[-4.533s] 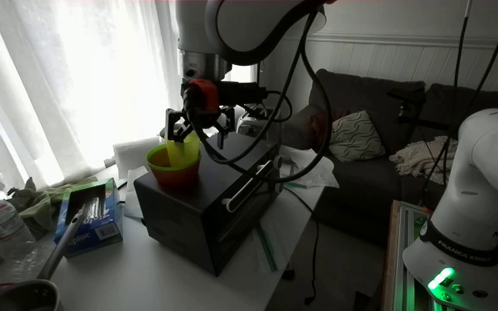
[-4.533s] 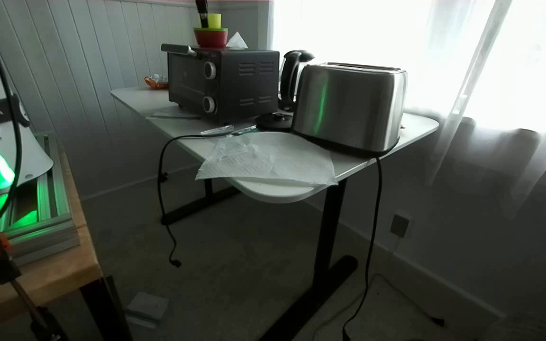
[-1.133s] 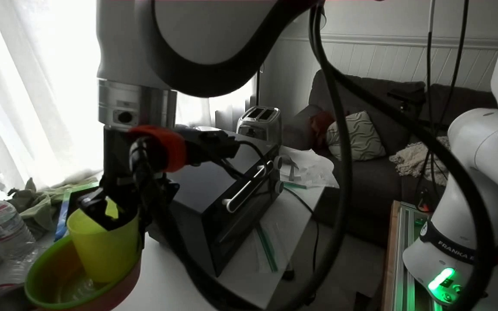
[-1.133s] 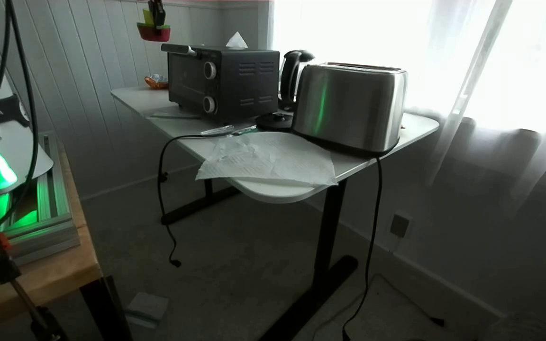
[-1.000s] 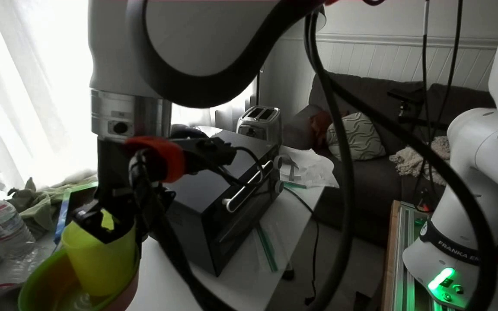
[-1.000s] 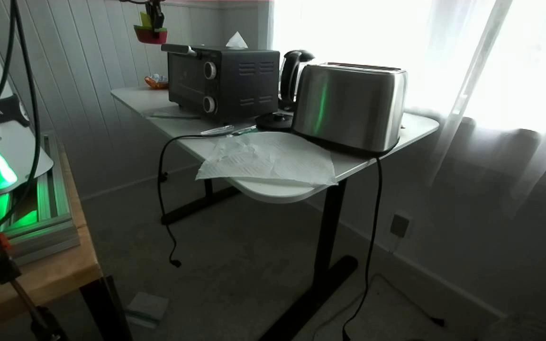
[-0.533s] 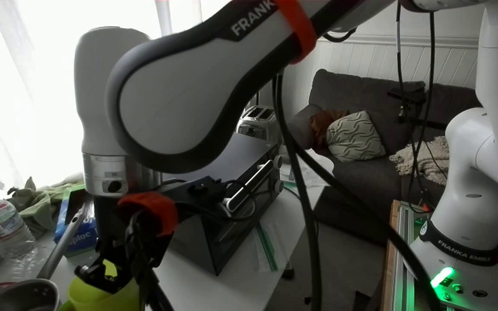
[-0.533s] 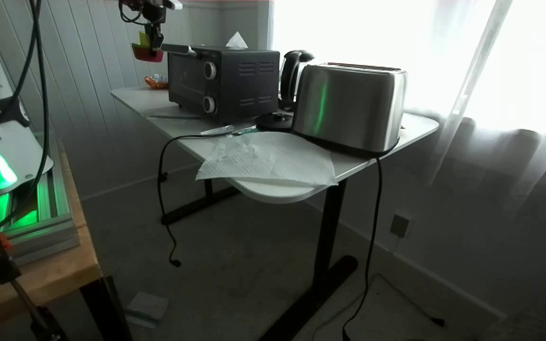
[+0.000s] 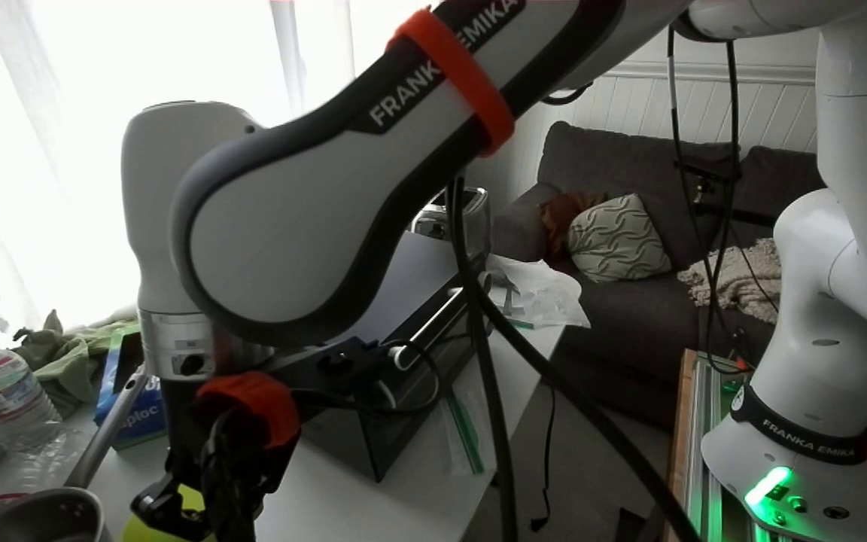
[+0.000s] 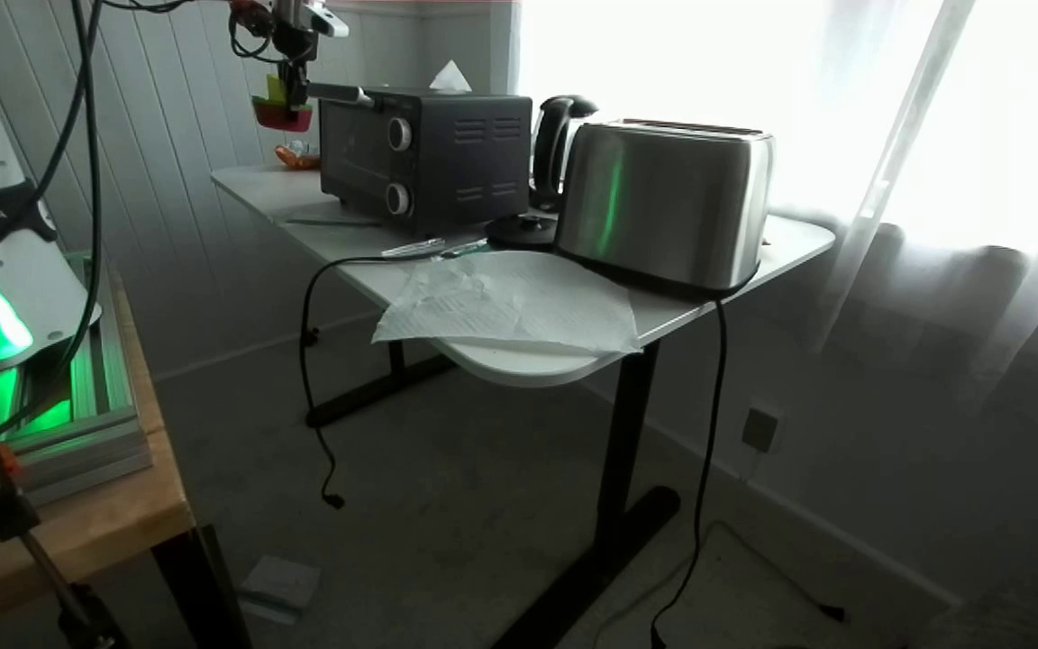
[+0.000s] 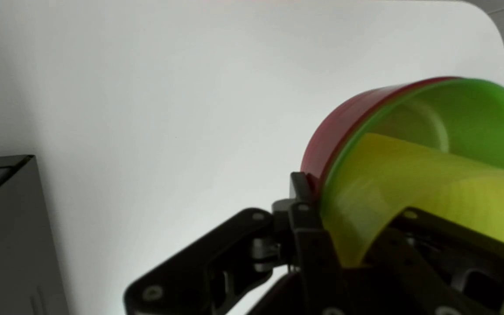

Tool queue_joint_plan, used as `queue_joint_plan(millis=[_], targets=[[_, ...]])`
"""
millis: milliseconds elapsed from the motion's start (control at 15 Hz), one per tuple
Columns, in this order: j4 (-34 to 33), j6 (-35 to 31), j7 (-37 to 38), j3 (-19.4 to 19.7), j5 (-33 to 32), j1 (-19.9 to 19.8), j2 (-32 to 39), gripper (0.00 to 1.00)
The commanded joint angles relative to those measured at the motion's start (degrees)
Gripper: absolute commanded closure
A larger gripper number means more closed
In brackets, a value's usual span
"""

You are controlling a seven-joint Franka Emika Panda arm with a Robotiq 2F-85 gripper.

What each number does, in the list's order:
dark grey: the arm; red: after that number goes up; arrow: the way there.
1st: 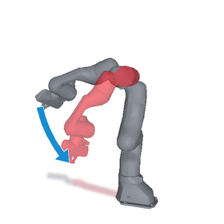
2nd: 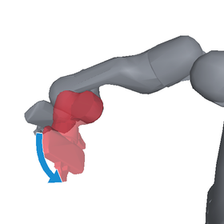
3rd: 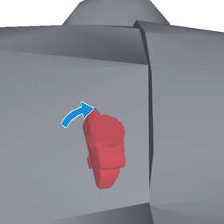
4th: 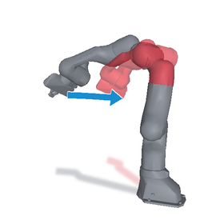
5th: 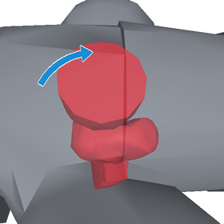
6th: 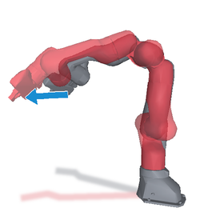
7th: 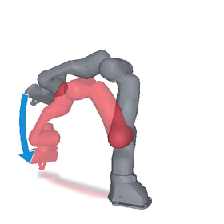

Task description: Stack the two bowls together then put the yellow cup in the green bowl and place the bowls on the table

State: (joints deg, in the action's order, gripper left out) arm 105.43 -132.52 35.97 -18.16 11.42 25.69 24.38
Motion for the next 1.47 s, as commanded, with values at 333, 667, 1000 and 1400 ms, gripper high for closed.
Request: queue_joint_plan(millis=[333,667,1000,1400], targets=[[-0.57,-2.34,2.61,2.93,-2.72,2.83,2.92,0.98],[-0.7,-7.41,6.57,4.92,-4.43,5.98,6.18,0.98],[-0.6,-12.06,13.13,7.54,-5.24,8.86,8.16,0.98],[-0.32,-11.94,13.1,7.86,-6.1,9.36,8.75,0.65]])
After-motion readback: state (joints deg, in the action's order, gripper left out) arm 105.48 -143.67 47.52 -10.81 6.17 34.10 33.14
